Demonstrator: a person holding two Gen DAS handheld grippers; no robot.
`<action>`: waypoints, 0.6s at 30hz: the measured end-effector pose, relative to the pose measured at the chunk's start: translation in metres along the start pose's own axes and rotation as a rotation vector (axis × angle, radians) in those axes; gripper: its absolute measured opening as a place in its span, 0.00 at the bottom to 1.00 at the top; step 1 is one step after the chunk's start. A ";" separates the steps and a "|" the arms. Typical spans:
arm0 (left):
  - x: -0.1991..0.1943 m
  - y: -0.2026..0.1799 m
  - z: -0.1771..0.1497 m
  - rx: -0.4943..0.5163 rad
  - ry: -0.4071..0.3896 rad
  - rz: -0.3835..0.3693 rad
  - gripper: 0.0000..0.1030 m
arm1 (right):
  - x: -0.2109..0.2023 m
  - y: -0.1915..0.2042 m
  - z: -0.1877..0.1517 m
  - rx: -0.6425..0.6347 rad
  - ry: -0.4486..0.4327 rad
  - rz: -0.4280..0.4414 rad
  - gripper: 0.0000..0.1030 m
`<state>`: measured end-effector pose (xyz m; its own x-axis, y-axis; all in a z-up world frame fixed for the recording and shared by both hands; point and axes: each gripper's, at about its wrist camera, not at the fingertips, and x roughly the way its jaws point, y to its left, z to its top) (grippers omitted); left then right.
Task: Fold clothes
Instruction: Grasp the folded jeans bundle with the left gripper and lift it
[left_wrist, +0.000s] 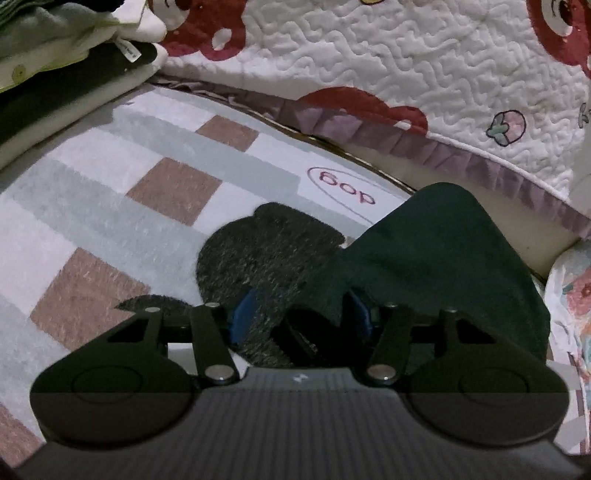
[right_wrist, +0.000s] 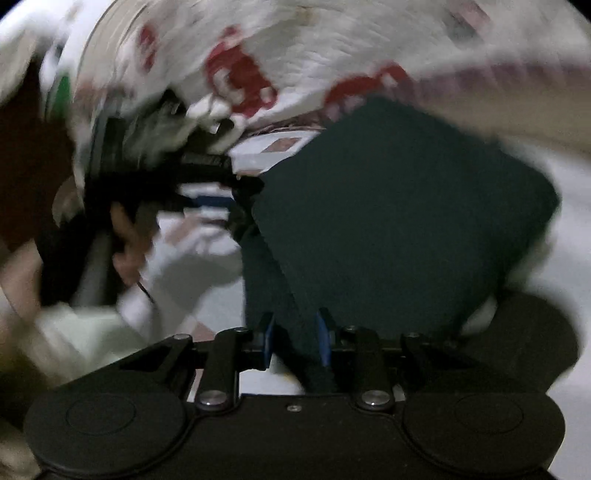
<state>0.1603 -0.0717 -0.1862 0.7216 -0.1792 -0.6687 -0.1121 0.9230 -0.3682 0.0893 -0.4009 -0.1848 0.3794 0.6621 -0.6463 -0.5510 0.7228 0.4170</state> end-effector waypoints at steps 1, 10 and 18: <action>-0.002 -0.001 0.002 0.006 -0.001 0.023 0.53 | -0.001 -0.002 -0.001 0.013 0.038 0.026 0.28; -0.049 -0.058 0.014 0.188 -0.220 -0.133 0.52 | -0.053 -0.047 0.044 0.048 -0.259 -0.199 0.45; 0.018 -0.069 -0.019 0.226 0.030 -0.086 0.42 | 0.001 -0.138 0.073 0.366 -0.258 -0.342 0.22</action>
<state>0.1683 -0.1453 -0.1852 0.7009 -0.2670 -0.6615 0.1069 0.9562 -0.2727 0.2195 -0.4856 -0.1963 0.6857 0.3719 -0.6257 -0.0888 0.8959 0.4353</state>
